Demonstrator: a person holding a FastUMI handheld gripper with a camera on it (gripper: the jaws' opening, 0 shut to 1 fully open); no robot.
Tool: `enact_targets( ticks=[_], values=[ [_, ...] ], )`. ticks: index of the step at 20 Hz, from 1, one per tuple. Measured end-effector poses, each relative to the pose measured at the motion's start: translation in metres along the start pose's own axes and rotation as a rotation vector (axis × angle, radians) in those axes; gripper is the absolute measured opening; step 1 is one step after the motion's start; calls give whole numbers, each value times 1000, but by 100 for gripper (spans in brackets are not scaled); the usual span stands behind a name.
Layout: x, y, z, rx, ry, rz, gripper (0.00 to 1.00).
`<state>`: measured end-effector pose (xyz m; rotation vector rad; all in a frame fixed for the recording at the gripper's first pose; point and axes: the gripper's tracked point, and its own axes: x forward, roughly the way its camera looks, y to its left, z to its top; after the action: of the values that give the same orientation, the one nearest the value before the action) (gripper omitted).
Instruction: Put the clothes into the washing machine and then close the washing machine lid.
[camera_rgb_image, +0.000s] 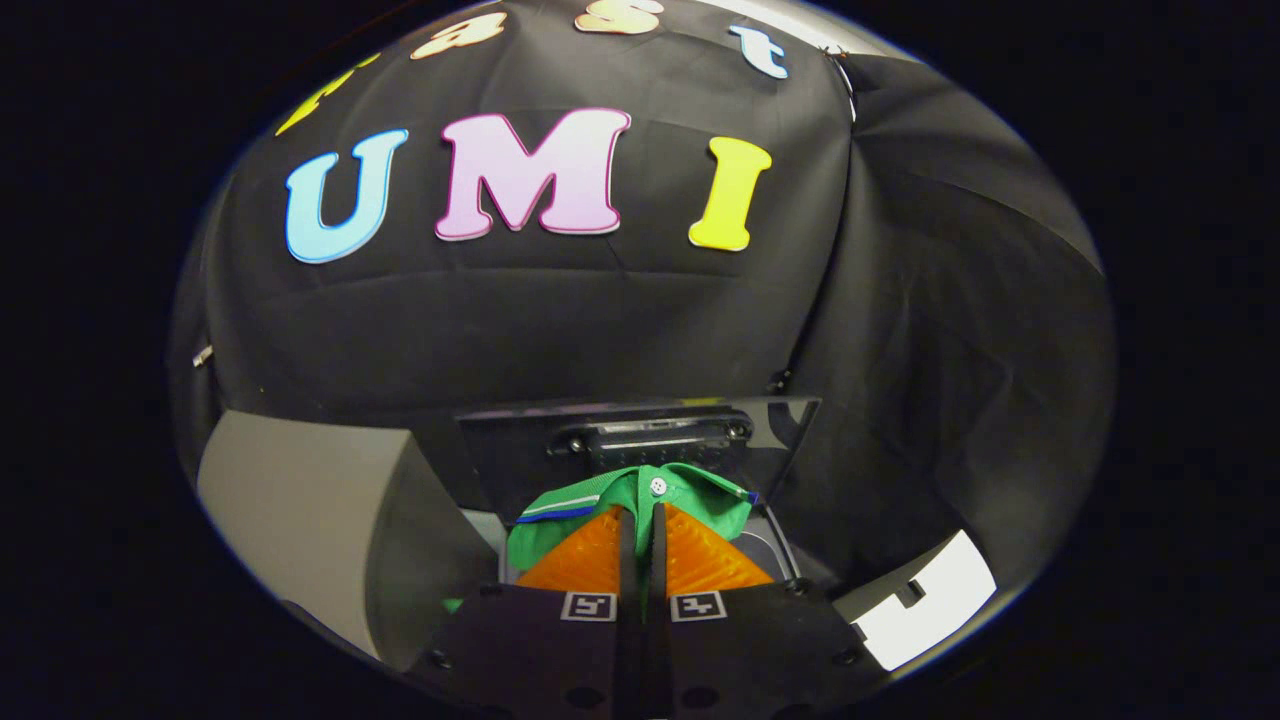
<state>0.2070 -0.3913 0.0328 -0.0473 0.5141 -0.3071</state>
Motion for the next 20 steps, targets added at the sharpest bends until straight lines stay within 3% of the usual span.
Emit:
enact_targets(
  ticks=[11, 20],
  values=[
    [63, -30, -84, 45, 141, -33, 5],
    [120, -22, -165, -41, 275, 31, 5]
  ],
)
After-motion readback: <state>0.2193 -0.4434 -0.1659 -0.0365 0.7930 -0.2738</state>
